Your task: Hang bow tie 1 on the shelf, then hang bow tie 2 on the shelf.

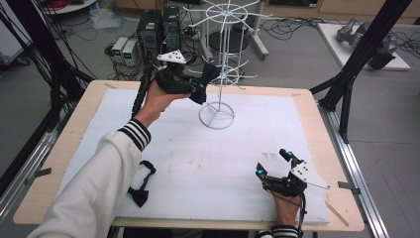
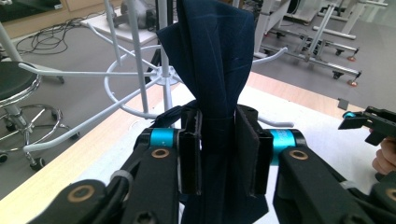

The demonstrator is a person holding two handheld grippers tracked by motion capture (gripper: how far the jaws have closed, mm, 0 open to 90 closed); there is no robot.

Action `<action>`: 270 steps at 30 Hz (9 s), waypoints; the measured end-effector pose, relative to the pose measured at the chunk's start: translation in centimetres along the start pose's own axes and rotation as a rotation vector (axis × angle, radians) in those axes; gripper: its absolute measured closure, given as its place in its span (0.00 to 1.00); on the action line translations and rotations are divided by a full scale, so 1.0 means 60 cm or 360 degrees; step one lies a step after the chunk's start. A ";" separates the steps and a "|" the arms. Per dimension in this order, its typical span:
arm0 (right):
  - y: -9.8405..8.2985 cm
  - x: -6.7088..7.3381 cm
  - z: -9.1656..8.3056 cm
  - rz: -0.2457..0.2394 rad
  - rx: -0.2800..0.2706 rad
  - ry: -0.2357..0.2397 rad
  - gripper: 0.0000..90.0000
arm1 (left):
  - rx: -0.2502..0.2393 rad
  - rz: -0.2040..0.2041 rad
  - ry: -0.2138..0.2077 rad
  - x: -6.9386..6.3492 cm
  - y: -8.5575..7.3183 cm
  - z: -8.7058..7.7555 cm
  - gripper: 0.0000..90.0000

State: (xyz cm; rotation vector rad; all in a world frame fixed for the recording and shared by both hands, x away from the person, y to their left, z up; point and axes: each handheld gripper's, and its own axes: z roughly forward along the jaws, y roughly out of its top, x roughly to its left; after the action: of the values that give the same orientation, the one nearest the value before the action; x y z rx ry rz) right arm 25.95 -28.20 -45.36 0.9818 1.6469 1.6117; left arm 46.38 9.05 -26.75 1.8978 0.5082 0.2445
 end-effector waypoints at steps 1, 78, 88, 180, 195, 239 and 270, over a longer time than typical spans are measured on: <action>0.000 0.000 0.000 -0.0001 0.0000 0.0001 0.02 | -0.0004 -0.0005 0.0007 0.000 0.000 0.000 0.73; 0.000 0.001 0.001 -0.0002 0.0019 -0.0018 0.02 | -0.0345 0.0019 0.0199 -0.068 -0.303 -0.343 0.22; 0.000 0.000 0.001 -0.0005 0.0014 -0.0019 0.02 | -0.0334 0.0025 0.0203 -0.069 -0.302 -0.352 0.22; 0.000 0.001 -0.001 -0.0010 -0.0002 -0.0017 0.02 | 0.0999 0.0789 -0.0491 -0.130 -0.324 -0.257 0.38; 0.000 0.001 -0.001 -0.0008 -0.0002 -0.0018 0.02 | 0.1172 0.0885 -0.0580 -0.137 -0.334 -0.234 0.47; -0.001 0.001 -0.001 -0.0005 -0.0007 -0.0019 0.02 | 0.1375 0.0858 -0.0598 -0.133 -0.341 -0.207 0.84; 0.000 0.001 -0.001 -0.0003 -0.0004 -0.0018 0.02 | 0.0863 0.0515 -0.0464 -0.097 -0.312 -0.243 0.84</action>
State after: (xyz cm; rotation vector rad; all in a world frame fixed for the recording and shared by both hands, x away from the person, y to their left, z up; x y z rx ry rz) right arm 25.85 -28.17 -45.38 0.9857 1.6373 1.6039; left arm 31.05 24.30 -38.12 2.4947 0.0622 0.0329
